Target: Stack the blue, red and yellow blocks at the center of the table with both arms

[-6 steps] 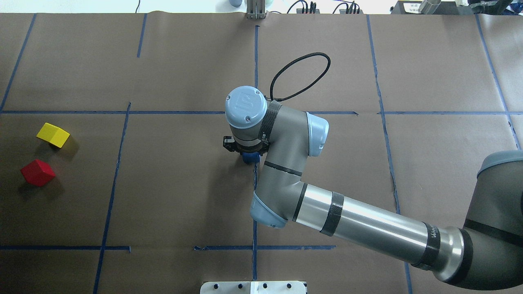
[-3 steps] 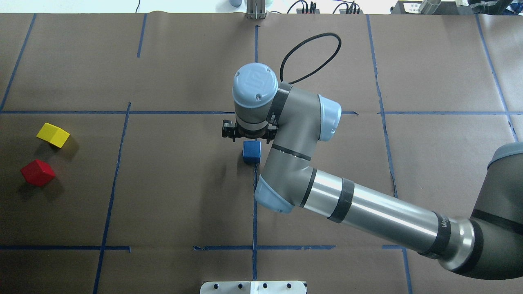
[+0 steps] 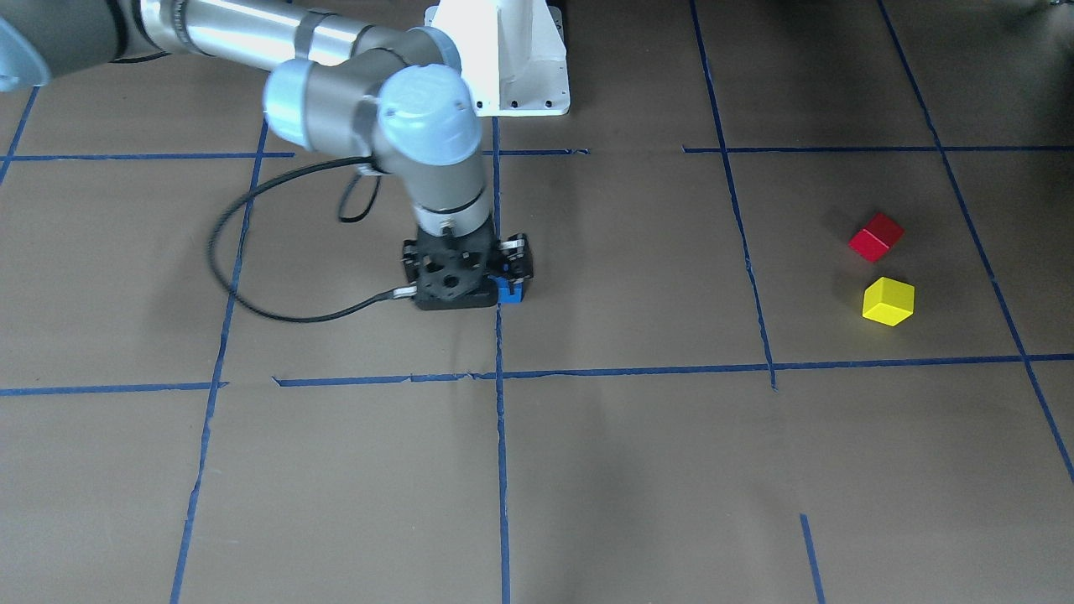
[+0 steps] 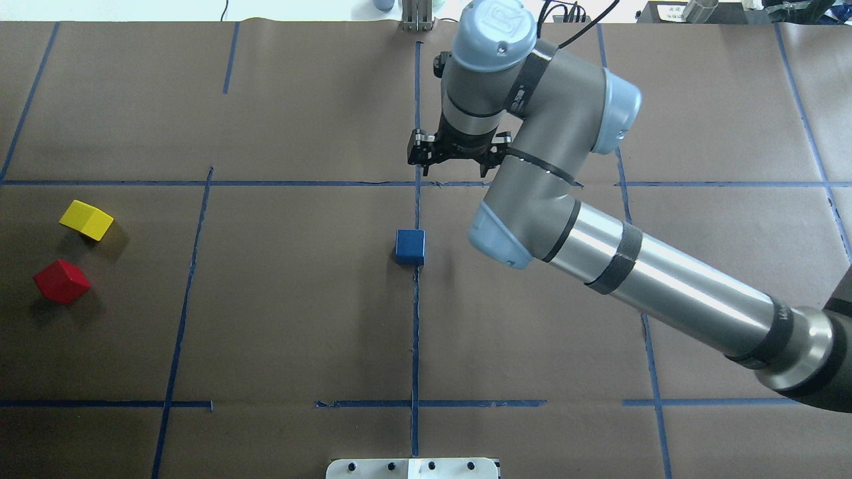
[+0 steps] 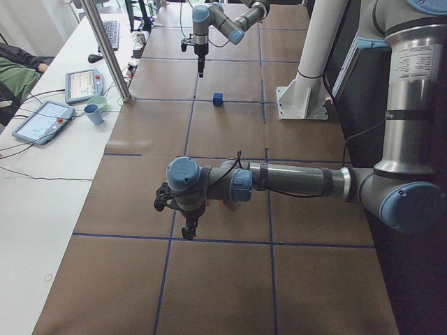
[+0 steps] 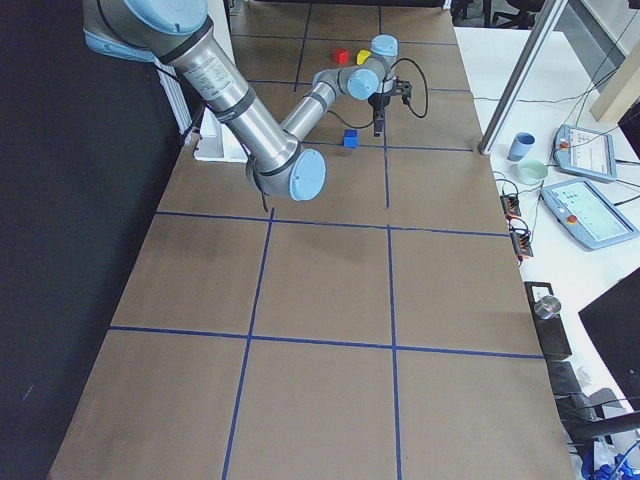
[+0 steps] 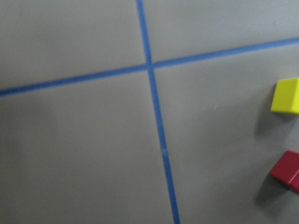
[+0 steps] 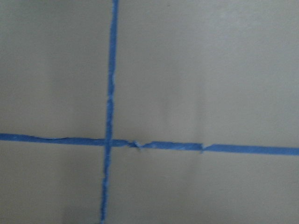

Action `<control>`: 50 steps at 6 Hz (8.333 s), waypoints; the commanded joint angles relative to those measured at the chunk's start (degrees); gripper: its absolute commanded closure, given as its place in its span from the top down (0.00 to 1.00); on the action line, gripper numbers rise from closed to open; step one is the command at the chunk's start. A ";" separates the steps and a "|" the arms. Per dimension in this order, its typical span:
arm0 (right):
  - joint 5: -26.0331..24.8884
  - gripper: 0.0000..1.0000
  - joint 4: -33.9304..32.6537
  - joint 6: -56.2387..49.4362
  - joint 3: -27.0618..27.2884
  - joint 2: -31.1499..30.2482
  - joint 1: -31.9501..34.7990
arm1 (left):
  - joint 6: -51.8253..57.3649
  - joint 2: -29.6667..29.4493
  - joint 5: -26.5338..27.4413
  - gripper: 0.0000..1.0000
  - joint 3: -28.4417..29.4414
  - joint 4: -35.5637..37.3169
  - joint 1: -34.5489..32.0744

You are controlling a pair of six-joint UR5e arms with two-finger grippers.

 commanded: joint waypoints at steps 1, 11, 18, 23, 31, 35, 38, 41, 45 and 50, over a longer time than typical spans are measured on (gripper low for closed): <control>8.04 1.00 -0.30 -18.87 5.74 -12.44 12.16 | 0.14 -2.87 -0.27 1.00 -0.48 -0.64 0.11; 12.30 0.99 0.32 -83.75 9.38 -52.15 46.15 | -10.84 10.84 8.69 1.00 -2.08 -41.69 31.73; 12.83 0.99 0.41 -83.75 9.55 -52.50 46.15 | -12.60 6.89 10.96 0.37 1.79 -41.34 34.99; 12.83 0.99 0.23 -83.22 8.94 -52.50 46.15 | -31.88 6.11 11.50 0.06 -19.03 -18.81 35.43; 13.01 1.00 0.49 -68.63 9.03 -52.41 46.15 | -80.53 -51.96 28.46 0.06 2.88 10.44 56.43; 12.92 1.00 0.58 -68.72 8.76 -52.41 46.15 | -81.51 -53.85 29.70 0.12 11.11 3.24 58.81; 12.92 1.00 0.67 -68.81 8.76 -52.41 46.15 | -80.72 -53.85 29.61 0.28 11.64 2.61 59.17; 12.92 1.00 0.67 -68.81 8.76 -52.50 46.15 | -79.40 -53.76 29.70 0.28 11.73 2.61 58.30; 12.92 1.00 0.67 -68.81 8.76 -52.50 46.15 | -79.57 -53.85 29.61 0.50 12.08 2.35 58.29; 12.92 1.00 0.67 -68.81 8.76 -52.59 46.15 | -79.57 -53.85 29.52 0.70 12.95 2.35 58.55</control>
